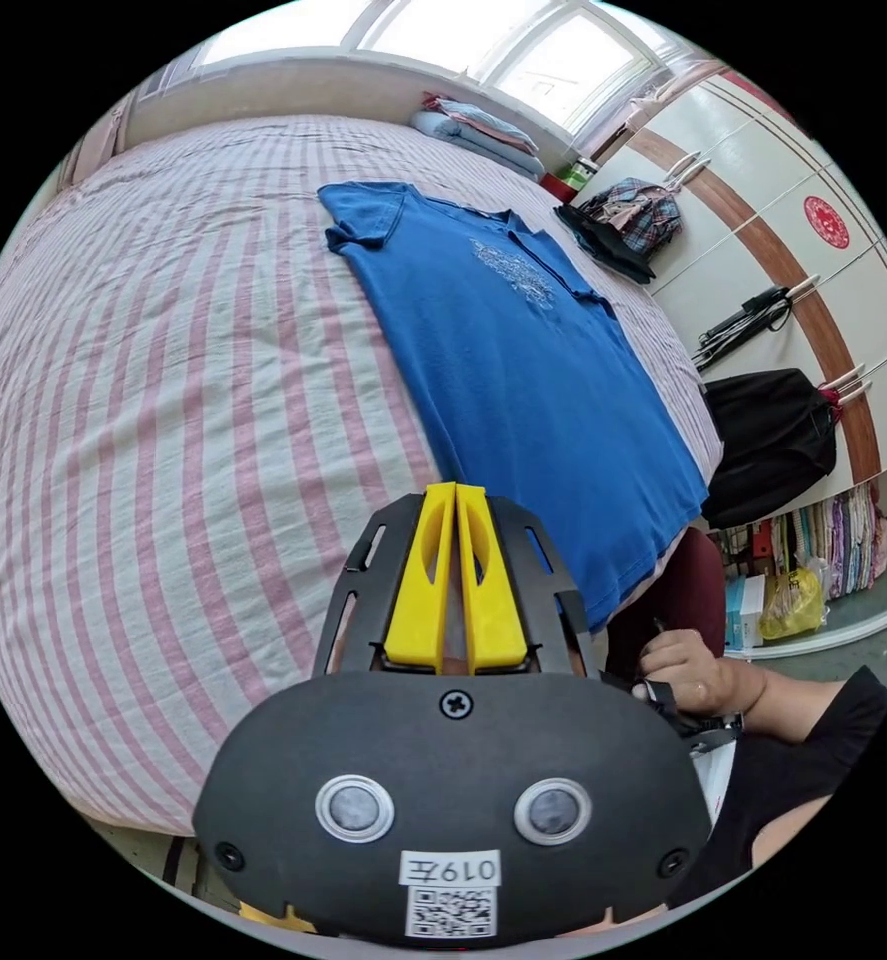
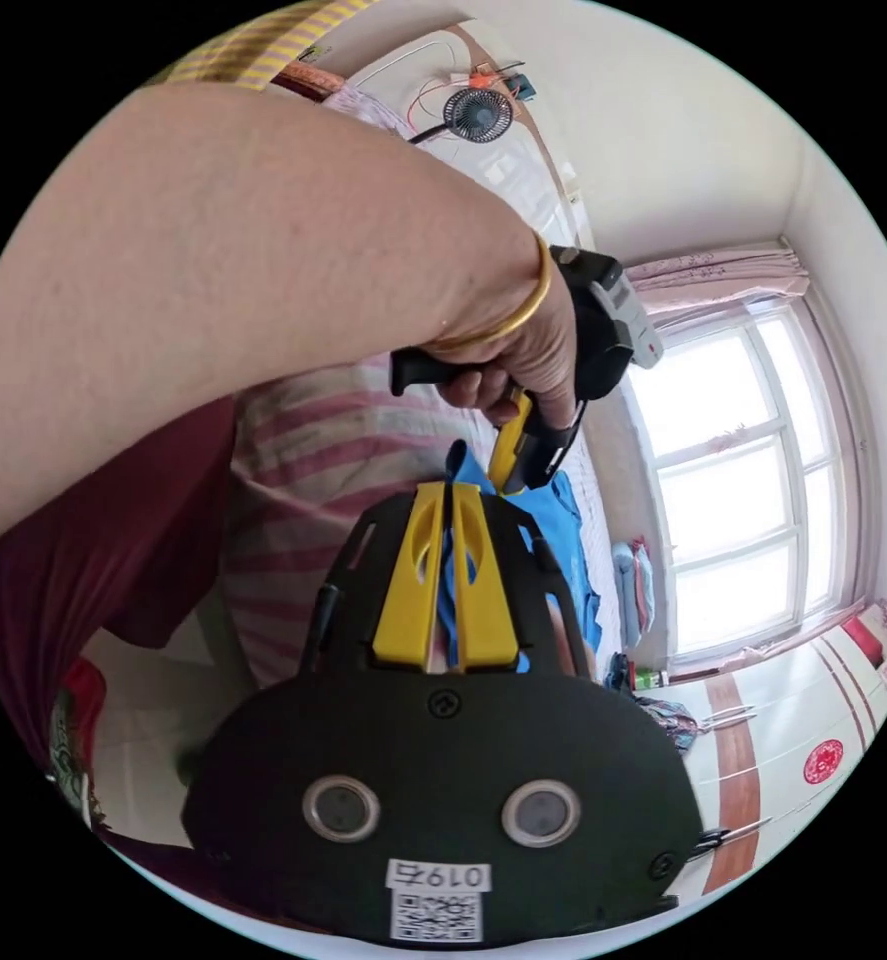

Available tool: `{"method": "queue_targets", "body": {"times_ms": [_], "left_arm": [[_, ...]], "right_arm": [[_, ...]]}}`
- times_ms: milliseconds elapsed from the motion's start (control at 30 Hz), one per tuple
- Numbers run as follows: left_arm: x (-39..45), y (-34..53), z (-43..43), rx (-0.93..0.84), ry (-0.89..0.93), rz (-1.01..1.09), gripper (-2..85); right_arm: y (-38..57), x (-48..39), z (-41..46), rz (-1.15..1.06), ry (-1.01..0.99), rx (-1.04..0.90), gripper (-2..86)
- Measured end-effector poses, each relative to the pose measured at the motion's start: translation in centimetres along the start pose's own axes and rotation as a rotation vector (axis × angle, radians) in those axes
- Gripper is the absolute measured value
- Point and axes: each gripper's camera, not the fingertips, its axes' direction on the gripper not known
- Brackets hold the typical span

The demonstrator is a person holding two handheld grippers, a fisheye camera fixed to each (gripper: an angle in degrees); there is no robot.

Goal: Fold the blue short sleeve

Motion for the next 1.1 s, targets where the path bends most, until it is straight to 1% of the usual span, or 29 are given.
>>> {"method": "queue_targets", "body": {"times_ms": [133,200,267,300,333,367,400,433,467,500,567,633,867,1000,1100], "left_arm": [[0.9,0.6,-0.2,0.005,0.003,-0.011,0.8],[1.5,1.0,-0.6,0.002,-0.005,-0.013,0.8],[2.2,2.0,-2.5,0.052,-0.064,-0.034,0.8],[2.4,2.4,-3.1,0.08,-0.065,-0.04,0.8],[2.9,2.8,-4.2,0.139,-0.026,-0.019,0.8],[3.7,3.1,-4.9,0.184,0.055,0.026,0.8],[4.1,3.2,-4.9,0.191,0.099,0.047,0.8],[5.0,3.0,-4.4,0.181,0.159,0.083,0.8],[5.9,2.8,-3.7,0.156,0.16,0.104,0.8],[6.4,2.7,-3.3,0.14,0.142,0.11,0.8],[8.5,2.3,-1.8,0.069,0.017,0.124,0.8],[9.9,2.2,-1.1,0.05,-0.022,0.151,0.9],[12.8,2.1,0.2,0.048,-0.002,0.18,1.0],[13.0,2.5,0.7,0.05,0.015,0.171,0.9],[12.5,2.8,1.9,0.003,0.005,0.149,0.9]], "right_arm": [[1.7,-0.6,-1.6,-0.013,0.076,0.051,0.8],[2.7,-0.4,-2.4,0.004,0.081,0.061,1.4],[3.8,0.4,-2.9,0.044,0.072,0.049,2.2],[4.5,1.2,-2.8,0.082,0.065,0.013,3.0],[5.0,2.2,-2.3,0.119,0.045,-0.037,4.0],[5.3,2.7,-2.0,0.135,0.03,-0.055,4.7],[5.8,3.8,-1.4,0.173,0.0,-0.08,5.9],[6.1,4.6,-0.8,0.191,-0.035,-0.102,7.0],[6.2,5.0,-0.5,0.194,-0.049,-0.11,7.6],[6.4,5.5,-0.1,0.189,-0.067,-0.119,7.8],[6.6,5.9,0.2,0.172,-0.066,-0.126,7.8],[6.9,6.2,0.5,0.149,-0.03,-0.141,7.2],[7.6,6.9,2.2,0.093,-0.006,-0.195,6.6],[7.8,7.8,3.2,0.082,0.017,-0.2,3.6],[7.9,8.5,3.8,0.07,0.047,-0.207,0.3]]}}
